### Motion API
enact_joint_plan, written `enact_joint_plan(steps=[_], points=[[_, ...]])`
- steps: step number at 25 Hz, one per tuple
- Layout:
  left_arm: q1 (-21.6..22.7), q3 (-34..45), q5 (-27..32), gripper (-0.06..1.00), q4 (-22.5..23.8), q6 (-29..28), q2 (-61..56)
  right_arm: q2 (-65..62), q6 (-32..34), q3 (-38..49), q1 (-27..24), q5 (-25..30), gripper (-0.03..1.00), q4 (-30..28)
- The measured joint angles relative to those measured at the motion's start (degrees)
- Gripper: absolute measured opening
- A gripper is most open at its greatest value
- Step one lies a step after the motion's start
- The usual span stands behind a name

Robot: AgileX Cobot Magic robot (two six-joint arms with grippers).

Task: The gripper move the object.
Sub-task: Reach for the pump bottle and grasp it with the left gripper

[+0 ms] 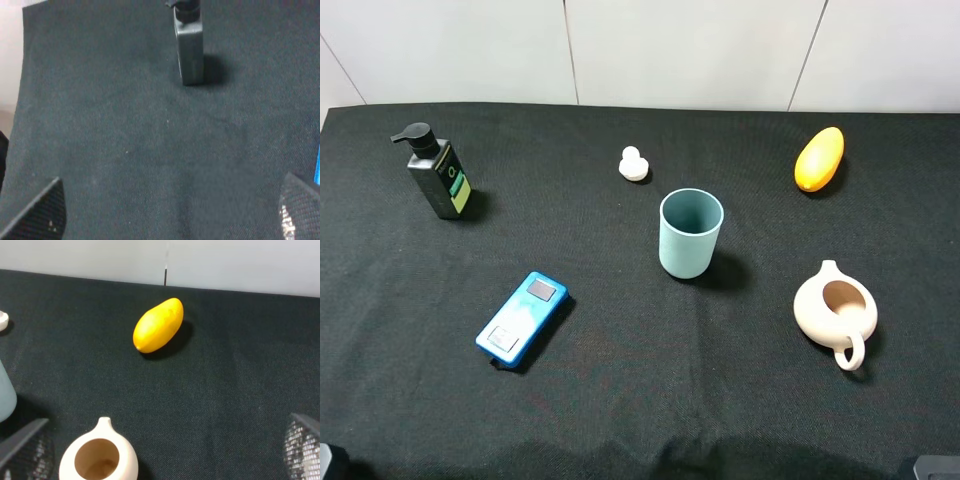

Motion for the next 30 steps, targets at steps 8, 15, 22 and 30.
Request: enact_joint_plan(steps=[8, 15, 22, 30], points=[[0.00, -3.61, -3.80, 0.90, 0.00, 0.00, 11.15, 0.00, 0.00, 0.00, 0.00, 0.00, 0.69, 0.00], [0.00, -7.88, -8.00, 0.90, -1.56, 0.00, 24.74, 0.00, 0.00, 0.00, 0.00, 0.00, 0.69, 0.00], [0.00, -14.64, -9.47, 0.90, -3.67, -0.30, 38.88, 0.00, 0.00, 0.00, 0.00, 0.00, 0.69, 0.00], [0.00, -20.21, -10.40, 0.90, -5.01, -0.39, 52.29, 0.00, 0.00, 0.00, 0.00, 0.00, 0.69, 0.00]])
